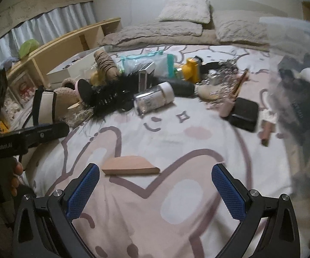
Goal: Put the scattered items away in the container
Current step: 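Lower the left tool onto the wooden buffer block and close on it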
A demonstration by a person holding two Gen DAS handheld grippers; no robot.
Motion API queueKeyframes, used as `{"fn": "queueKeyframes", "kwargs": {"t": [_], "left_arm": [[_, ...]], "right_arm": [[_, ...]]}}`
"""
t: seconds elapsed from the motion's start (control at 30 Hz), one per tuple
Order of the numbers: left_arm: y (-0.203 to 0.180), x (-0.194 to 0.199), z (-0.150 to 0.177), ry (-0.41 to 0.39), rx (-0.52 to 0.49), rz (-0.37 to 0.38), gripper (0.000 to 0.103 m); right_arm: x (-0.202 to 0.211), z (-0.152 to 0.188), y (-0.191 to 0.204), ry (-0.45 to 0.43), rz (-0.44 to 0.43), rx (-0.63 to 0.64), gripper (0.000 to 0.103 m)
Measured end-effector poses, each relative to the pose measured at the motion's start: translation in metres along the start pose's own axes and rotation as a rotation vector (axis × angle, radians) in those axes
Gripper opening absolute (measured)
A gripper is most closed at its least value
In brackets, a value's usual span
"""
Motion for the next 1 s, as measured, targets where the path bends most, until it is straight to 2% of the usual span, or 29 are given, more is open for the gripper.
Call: {"fn": "queueKeyframes", "kwargs": {"t": [0.2,0.33,0.53,0.67,0.83,1.0], "left_arm": [[0.013,-0.005,0.018,0.024,0.022,0.012,0.103],[0.022,-0.006,0.028,0.043,0.046,0.023,0.103],[0.033,-0.003,0.037,0.035,0.054,0.02,0.103],[0.044,-0.004,0.044,0.038,0.071,0.011,0.103],[0.052,-0.005,0.05,0.039,0.078,0.012,0.103],[0.051,-0.005,0.054,0.039,0.059,0.014,0.103]], "right_arm": [[-0.023,0.004,0.007,0.029,-0.097,-0.022,0.103],[-0.04,0.01,0.013,0.077,-0.172,-0.09,0.103],[-0.052,0.014,0.02,0.092,-0.262,-0.178,0.103],[-0.055,0.01,0.024,0.086,-0.273,-0.2,0.103],[-0.058,0.007,0.018,0.071,-0.238,-0.238,0.103],[-0.059,0.006,0.015,0.071,-0.261,-0.3,0.103]]}}
Point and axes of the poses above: each gripper's, at about its wrist camera, not at the fingertips, and x roughly against the way its jaws point, y to its left, z to its underside, the point moved 7 cm from there along -x, roughly the way its jaws point
